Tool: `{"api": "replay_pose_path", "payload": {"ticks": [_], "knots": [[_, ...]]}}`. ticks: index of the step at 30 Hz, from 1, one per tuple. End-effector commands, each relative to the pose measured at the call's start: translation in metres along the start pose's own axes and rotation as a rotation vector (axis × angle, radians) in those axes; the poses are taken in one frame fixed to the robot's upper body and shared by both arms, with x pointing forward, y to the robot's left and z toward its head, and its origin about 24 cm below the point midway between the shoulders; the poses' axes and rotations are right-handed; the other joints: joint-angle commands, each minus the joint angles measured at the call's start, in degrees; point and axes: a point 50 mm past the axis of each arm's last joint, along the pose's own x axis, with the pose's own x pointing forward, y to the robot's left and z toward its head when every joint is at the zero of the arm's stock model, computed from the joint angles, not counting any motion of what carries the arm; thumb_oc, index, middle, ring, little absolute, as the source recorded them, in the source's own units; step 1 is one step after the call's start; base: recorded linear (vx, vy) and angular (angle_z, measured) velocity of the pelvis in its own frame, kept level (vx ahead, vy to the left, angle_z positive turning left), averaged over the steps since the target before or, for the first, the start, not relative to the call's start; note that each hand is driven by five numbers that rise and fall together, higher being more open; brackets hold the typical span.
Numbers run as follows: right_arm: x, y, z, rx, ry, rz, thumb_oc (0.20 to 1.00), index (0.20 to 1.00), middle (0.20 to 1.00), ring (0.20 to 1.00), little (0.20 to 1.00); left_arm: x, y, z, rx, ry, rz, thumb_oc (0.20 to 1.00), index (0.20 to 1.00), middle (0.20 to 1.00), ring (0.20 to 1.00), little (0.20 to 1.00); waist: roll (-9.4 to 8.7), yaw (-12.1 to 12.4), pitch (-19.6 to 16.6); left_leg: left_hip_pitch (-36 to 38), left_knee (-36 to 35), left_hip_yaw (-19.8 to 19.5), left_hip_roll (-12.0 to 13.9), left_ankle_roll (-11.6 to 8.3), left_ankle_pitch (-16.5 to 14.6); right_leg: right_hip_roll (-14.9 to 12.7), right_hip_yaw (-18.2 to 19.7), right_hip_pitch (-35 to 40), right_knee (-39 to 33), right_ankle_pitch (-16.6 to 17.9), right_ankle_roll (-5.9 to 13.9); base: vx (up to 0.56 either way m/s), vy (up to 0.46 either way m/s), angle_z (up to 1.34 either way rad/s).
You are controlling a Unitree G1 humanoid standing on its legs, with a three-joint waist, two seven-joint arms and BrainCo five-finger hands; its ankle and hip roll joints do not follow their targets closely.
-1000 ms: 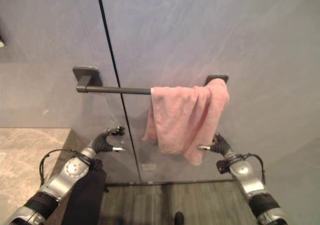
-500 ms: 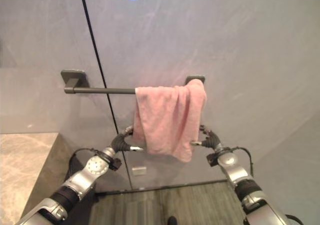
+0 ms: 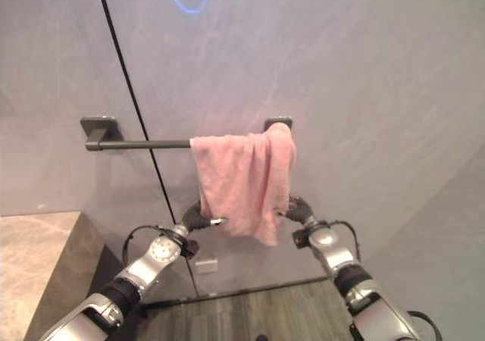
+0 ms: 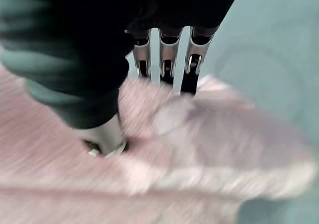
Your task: Put brush and paste in cup on sink, flatten towel.
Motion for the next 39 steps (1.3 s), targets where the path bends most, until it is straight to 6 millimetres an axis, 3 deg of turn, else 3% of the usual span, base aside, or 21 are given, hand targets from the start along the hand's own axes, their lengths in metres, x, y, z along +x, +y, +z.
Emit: {"api": "replay_pose_path", "payload": {"ticks": [1,5,9,14,15,18,19,24,30,35,39], "knots": [[0.019,-0.007,0.062,-0.001,-0.185,-0.03,0.2,0.2,0.2,0.2,0.2,0.021,0.008,0.032,0.008,-0.104,0.016,0.2,0.2,0.2,0.2,0.2,0.31,1.4,0.8,-1.0,0.5,-3.1,1.6,-1.18,0.9,-3.3,-0.7,5.6,3.4,-5.3,3.61,0.01,-0.01,0.16],[0.012,-0.008,0.063,0.017,-0.225,-0.025,0.2,0.2,0.2,0.2,0.2,0.016,0.01,0.03,-0.009,-0.111,0.029,0.2,0.2,0.2,0.2,0.2,0.35,1.5,1.2,-1.2,0.5,-3.5,1.7,-1.26,1.0,-3.3,-1.1,5.7,3.3,-5.3,3.54,0.01,-0.009,0.13],[-0.013,-0.011,0.069,0.057,-0.346,0.063,0.2,0.2,0.2,0.2,0.2,0.001,0.017,0.034,-0.031,-0.167,0.032,0.2,0.2,0.2,0.2,0.2,0.34,1.5,2.0,-2.0,0.5,-4.0,1.7,-1.48,1.4,-3.5,-1.8,5.7,3.3,-5.6,3.47,0.0,-0.011,0.02],[-0.033,-0.014,0.08,0.099,-0.459,0.108,0.2,0.2,0.2,0.2,0.2,-0.009,0.025,0.052,-0.03,-0.275,0.028,0.2,0.2,0.2,0.2,0.2,0.18,1.7,2.5,-3.0,0.5,-4.6,1.7,-1.58,1.8,-3.8,-2.6,5.4,2.9,-5.5,3.6,0.0,-0.011,0.11],[-0.047,-0.014,0.091,0.139,-0.551,0.131,0.2,0.2,0.2,0.2,0.2,-0.017,0.03,0.066,-0.068,-0.357,0.041,0.2,0.2,0.2,0.2,0.2,0.26,1.8,2.7,-3.8,0.5,-4.9,1.6,-1.59,2.0,-4.0,-3.1,5.2,2.8,-5.3,3.72,0.01,0.0,0.06],[-0.057,-0.013,0.101,0.149,-0.619,0.149,0.2,0.2,0.2,0.2,0.2,-0.024,0.036,0.079,-0.095,-0.427,0.056,0.2,0.2,0.2,0.2,0.2,0.27,1.8,2.7,-4.3,0.5,-5.3,1.5,-1.66,2.1,-4.2,-3.4,4.8,2.8,-5.3,3.75,0.0,0.0,0.02],[-0.064,-0.01,0.112,0.174,-0.683,0.184,0.2,0.2,0.2,0.2,0.2,-0.029,0.041,0.09,-0.106,-0.484,0.073,0.2,0.2,0.2,0.2,0.2,0.27,2.0,2.6,-4.6,0.5,-5.5,1.5,-1.71,2.1,-4.3,-3.6,4.8,2.7,-5.2,3.78,0.01,0.002,0.06],[-0.068,0.012,0.126,0.354,-0.767,0.264,0.2,0.2,0.2,0.2,0.2,-0.045,0.054,0.104,-0.115,-0.586,0.162,0.2,0.2,0.2,0.2,0.2,0.37,3.0,2.6,-5.0,0.5,-5.9,1.3,-1.84,2.0,-4.6,-4.0,4.9,2.3,-5.1,3.75,0.01,0.0,0.13],[-0.071,0.033,0.14,0.344,-0.806,0.34,0.2,0.2,0.2,0.2,0.2,-0.058,0.063,0.1,-0.161,-0.592,0.243,0.2,0.2,0.2,0.2,0.2,0.43,4.1,2.7,-5.3,0.5,-6.3,1.1,-1.91,2.1,-4.9,-4.5,5.0,2.0,-5.1,3.71,0.0,0.0,0.0],[-0.067,0.041,0.134,0.347,-0.778,0.351,0.2,0.2,0.2,0.2,0.2,-0.059,0.061,0.082,-0.19,-0.516,0.255,0.2,0.2,0.2,0.2,0.2,0.35,4.8,2.6,-5.5,0.5,-6.9,1.0,-1.91,2.1,-5.0,-5.2,5.5,1.9,-5.2,3.67,0.0,0.005,0.04],[-0.058,0.048,0.116,0.357,-0.678,0.328,0.2,0.2,0.2,0.2,0.2,-0.05,0.049,0.042,-0.202,-0.314,0.237,0.2,0.2,0.2,0.2,0.2,0.33,4.7,2.6,-5.4,0.5,-6.9,1.0,-1.82,2.2,-5.1,-5.5,5.7,1.8,-5.1,3.63,0.0,0.004,0.08]]}}
